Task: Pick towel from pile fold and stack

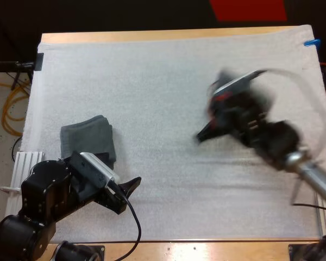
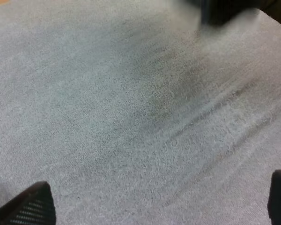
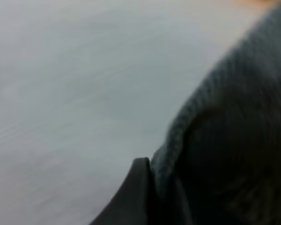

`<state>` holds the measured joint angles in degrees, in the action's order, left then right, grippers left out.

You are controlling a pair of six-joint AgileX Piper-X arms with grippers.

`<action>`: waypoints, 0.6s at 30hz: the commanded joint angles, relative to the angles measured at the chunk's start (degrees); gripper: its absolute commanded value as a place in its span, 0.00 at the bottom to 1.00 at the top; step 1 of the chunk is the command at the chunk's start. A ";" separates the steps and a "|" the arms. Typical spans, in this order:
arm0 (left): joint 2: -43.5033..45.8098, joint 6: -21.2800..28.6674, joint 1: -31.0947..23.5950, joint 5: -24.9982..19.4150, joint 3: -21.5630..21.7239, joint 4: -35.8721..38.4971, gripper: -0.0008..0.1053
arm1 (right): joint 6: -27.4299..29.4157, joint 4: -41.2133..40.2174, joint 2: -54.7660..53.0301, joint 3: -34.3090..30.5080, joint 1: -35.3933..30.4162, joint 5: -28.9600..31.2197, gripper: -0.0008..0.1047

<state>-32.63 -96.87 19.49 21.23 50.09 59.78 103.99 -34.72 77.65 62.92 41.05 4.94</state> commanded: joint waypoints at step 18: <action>0.18 -0.10 0.32 0.02 0.08 -0.50 0.84 | -0.69 -2.14 14.17 5.69 18.60 -9.32 0.66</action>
<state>-32.63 -96.87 19.49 21.23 50.09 59.78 102.74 -36.76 92.69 68.02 59.82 -4.61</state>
